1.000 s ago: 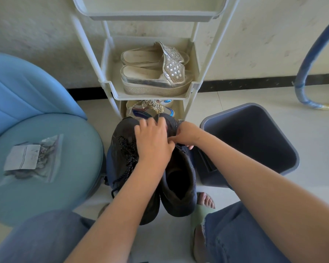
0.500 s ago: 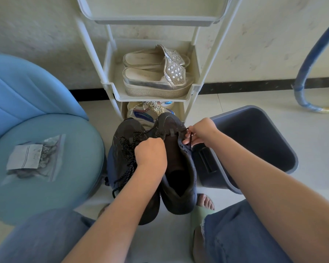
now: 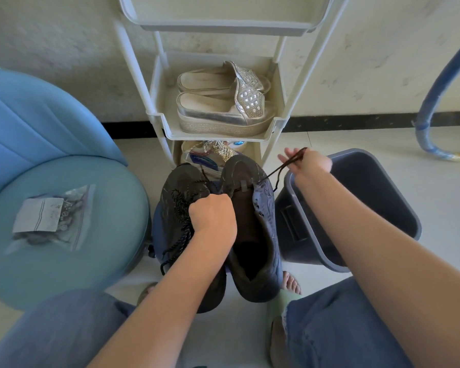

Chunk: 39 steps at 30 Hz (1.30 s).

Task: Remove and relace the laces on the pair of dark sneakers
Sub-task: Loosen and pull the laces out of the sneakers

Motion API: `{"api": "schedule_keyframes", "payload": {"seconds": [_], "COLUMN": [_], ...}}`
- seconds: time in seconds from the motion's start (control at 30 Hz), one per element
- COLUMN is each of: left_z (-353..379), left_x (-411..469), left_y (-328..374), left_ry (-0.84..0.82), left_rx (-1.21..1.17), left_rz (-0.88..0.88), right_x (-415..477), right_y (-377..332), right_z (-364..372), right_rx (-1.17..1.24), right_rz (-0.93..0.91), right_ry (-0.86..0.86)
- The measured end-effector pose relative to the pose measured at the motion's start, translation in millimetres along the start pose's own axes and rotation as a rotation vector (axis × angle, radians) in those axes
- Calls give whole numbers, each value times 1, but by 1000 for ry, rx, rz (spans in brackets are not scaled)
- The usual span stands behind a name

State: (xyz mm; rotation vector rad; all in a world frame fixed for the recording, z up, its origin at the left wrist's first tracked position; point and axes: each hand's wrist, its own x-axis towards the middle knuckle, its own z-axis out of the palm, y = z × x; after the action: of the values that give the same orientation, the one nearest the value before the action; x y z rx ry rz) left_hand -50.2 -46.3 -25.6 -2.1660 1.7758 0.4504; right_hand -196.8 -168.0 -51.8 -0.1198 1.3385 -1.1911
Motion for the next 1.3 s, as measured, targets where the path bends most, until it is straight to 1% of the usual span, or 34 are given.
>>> {"api": "schedule_keyframes", "payload": {"seconds": [0.1,0.13,0.17,0.2,0.23,0.27,0.3,0.33,0.37,0.4,0.47,0.53,0.6,0.7,0.8,0.87,0.9,0.97,1.1,1.17,1.2,1.27,1.3], "left_z": [-1,-2,-3,-4,-5,-6,-5,-4,-3,-1,4,11,16,21,26,25,25,24,29,31,32,32,32], "left_x": [-1,-1,-1,0,0,0,0,1,2,2,4,8,12,12,11,15,17,19,21,24,25,26,27], "left_y": [-2,-1,0,0,0,-1,-2,-2,-2,-2,-1,2,6,16,21,22,23,24,18,14,14,13,13], "left_ry": [-33,-43,-51,-59,-67,-74,-79,-78,-71,-59,-17,20,22,-24,-67,-80,-92,-129,-107,-108,-110,-117,-119], "left_rx": [-5,-9,-11,-11,-14,-22,-35,-52,-71,-92,-133,-198,-331,-565,-573,-576,-588,-611,-486,-449,-438,-419,-411], "left_rz": [-19,-22,-28,-37,-47,-54,-63,-68,-74,-79,-59,3,45,10,-61,-98,-111,-134,-126,-116,-115,-117,-114], "right_x": [9,8,4,-1,-8,-14,-22,-25,-30,-34,-38,-38,-36,-31,-32,-33,-34,-32,-33,-33,-33,-33,-34], "right_y": [-16,-18,-16,-12,-6,0,3,5,7,8,11,14,20,24,20,19,20,24,23,18,14,4,-2], "right_z": [-5,-5,-4,-2,0,1,3,5,5,7,9,14,18,19,16,15,16,17,16,16,16,19,19], "right_rx": [30,-49,-257,-583,-948,-1289,-1589,-1826,-1969,-2029,-1985,-1912,-1959,-2057,-2028,-2018,-2020,-1990,-1680,-1541,-1430,-1127,-971], "right_rz": [-88,-142,-222,-315,-382,-407,-379,-343,-310,-286,-261,-270,-307,-328,-211,-133,-129,-183,-117,-119,-129,-150,-165], "right_ry": [114,110,62,-47,-214,-402,-548,-632,-675,-693,-698,-669,-624,-540,-485,-505,-519,-518,-512,-484,-421,-217,-145]}}
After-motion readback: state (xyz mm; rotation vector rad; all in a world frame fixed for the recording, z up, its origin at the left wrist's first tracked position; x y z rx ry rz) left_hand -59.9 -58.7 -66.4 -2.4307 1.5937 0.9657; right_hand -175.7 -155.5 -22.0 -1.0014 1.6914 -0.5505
